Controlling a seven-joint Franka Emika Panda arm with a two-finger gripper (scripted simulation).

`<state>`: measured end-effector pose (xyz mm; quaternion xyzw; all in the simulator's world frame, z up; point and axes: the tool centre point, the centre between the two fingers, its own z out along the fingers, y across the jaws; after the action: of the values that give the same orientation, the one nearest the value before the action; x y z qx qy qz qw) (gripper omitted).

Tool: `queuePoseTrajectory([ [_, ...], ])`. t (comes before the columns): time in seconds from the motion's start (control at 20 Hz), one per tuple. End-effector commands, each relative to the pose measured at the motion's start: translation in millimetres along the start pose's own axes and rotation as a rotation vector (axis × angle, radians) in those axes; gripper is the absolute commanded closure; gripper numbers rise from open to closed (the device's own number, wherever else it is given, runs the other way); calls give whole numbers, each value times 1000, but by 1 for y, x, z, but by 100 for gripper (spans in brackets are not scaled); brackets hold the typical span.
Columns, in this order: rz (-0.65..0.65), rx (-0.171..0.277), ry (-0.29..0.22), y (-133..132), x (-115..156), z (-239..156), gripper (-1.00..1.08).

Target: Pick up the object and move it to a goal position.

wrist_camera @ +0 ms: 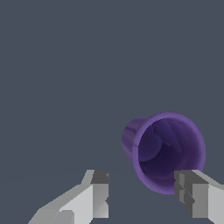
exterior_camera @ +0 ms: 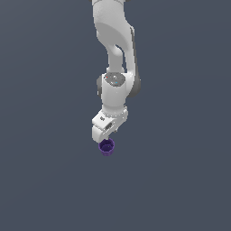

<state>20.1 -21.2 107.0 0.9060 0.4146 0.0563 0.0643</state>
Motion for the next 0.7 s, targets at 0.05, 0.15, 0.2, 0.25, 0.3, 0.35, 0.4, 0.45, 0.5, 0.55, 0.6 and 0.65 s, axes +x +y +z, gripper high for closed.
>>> queuePoseTrajectory([
  [0.05, -84, -12, 12, 1, -1, 5, -20],
  [0.15, -122, -17, 17, 2, -2, 8, -20],
  [0.2, -138, -20, 20, 2, -2, 9, -20],
  [0.25, -153, -22, 22, 2, -2, 10, -20],
  [0.3, -166, -24, 24, 2, -2, 10, -20],
  [0.35, -178, -25, 25, 2, -3, 11, -20],
  [0.4, -188, -27, 27, 2, -3, 12, -20],
  [0.45, -196, -28, 28, 2, -3, 12, -20],
  [0.5, -203, -29, 29, 2, -3, 13, -20],
  [0.55, -209, -30, 30, 2, -3, 13, -20],
  [0.6, -212, -30, 30, 2, -3, 13, -20],
  [0.65, -215, -31, 31, 2, -3, 13, -20],
])
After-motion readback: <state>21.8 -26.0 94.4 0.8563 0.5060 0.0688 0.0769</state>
